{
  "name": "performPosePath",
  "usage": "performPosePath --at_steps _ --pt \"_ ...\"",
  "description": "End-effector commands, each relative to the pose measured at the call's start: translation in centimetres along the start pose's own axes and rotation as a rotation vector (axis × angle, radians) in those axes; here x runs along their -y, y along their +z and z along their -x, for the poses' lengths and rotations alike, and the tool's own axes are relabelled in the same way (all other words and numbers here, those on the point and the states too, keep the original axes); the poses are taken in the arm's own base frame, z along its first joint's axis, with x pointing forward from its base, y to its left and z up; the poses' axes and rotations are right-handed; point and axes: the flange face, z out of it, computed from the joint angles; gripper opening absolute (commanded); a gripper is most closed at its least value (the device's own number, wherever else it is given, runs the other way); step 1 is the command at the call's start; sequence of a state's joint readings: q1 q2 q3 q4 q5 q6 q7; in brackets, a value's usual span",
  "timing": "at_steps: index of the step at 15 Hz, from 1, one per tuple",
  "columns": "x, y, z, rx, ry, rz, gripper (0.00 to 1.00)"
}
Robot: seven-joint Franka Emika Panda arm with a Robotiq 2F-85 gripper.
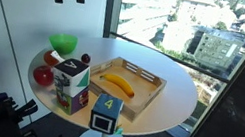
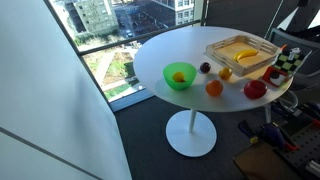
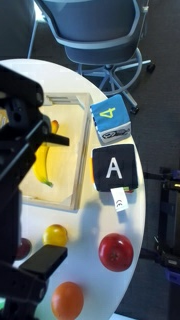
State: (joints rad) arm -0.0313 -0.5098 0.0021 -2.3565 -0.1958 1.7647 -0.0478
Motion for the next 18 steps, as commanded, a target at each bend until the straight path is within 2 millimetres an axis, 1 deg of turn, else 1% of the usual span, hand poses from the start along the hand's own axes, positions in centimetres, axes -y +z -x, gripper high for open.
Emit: performPosePath --at_steps 1,5,8,13,18 --pt "-0.3 0.2 -2.1 -0.019 0.038 -0.062 1.0" --pt "-0.5 1.4 -4.0 -0.027 0.049 -0.123 1.0" --pt "-0.9 2.2 -5.3 -0.02 0.093 -0.145 1.0" --pt "-2.5 3.8 -7.0 0.004 0.208 -0.165 1.0" --pt "-4.4 6.3 -8.7 0.028 0.343 -0.172 1.0"
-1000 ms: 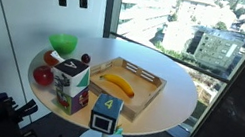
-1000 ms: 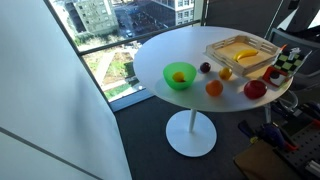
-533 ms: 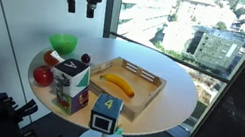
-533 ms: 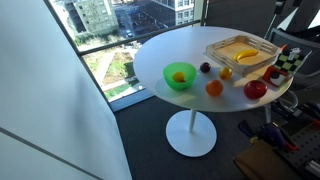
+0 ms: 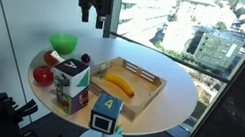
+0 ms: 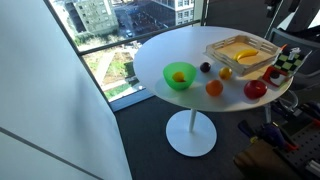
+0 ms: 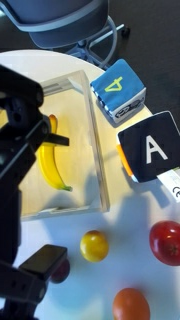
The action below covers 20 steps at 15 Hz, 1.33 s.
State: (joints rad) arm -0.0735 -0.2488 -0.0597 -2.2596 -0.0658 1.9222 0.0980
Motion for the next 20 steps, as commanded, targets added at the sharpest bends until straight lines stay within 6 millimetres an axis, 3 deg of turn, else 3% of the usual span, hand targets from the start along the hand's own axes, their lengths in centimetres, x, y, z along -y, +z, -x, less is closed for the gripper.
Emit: performPosePath --at_steps 1,9,11,20 --pt "-1.1 1.0 -2.1 0.0 0.106 -0.018 1.0" --pt "-3.0 4.0 -4.3 -0.031 0.199 -0.02 1.0" --pt "-2.7 4.5 -3.6 -0.018 0.172 -0.008 1.0" --pt "-2.7 5.0 -3.9 -0.007 0.178 -0.006 1.0"
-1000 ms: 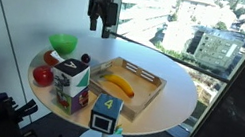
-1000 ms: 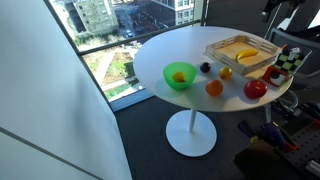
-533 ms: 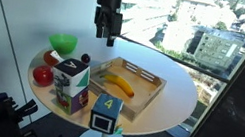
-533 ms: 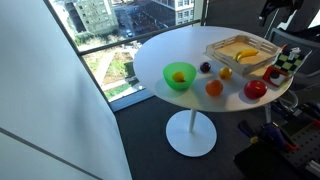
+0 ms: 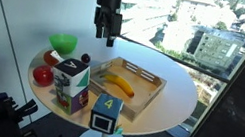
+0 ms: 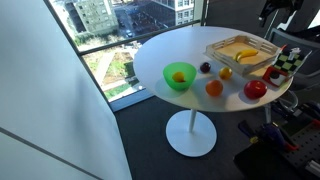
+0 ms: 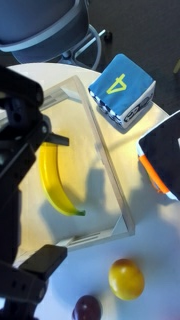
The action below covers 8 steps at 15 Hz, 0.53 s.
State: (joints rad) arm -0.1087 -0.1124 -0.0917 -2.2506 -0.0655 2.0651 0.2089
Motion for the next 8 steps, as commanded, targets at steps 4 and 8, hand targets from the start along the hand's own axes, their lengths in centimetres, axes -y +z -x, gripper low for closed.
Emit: performPosePath --at_steps 4,8 --pt "-0.2 1.5 -1.1 0.015 0.051 0.003 1.0" --pt "-0.2 3.3 -2.3 0.012 0.117 -0.001 1.0"
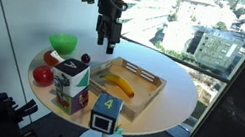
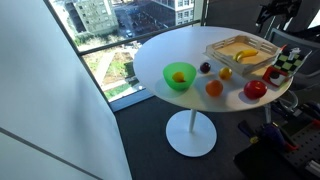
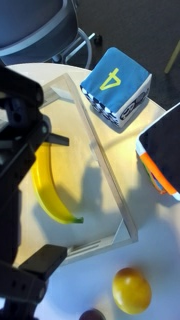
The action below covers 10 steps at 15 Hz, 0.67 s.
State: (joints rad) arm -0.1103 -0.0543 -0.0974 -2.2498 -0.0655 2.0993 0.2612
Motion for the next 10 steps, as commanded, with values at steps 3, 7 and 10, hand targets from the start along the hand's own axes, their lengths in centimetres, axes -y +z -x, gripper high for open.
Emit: performPosePath --at_steps 3,7,10 --pt "0.0 2.3 -2.3 -0.016 0.11 -0.013 1.0" --pt "0.1 4.5 -3.5 -0.012 0.176 -0.015 1.0" --pt "0.3 5.7 -4.4 -0.003 0.211 -0.012 1.0"
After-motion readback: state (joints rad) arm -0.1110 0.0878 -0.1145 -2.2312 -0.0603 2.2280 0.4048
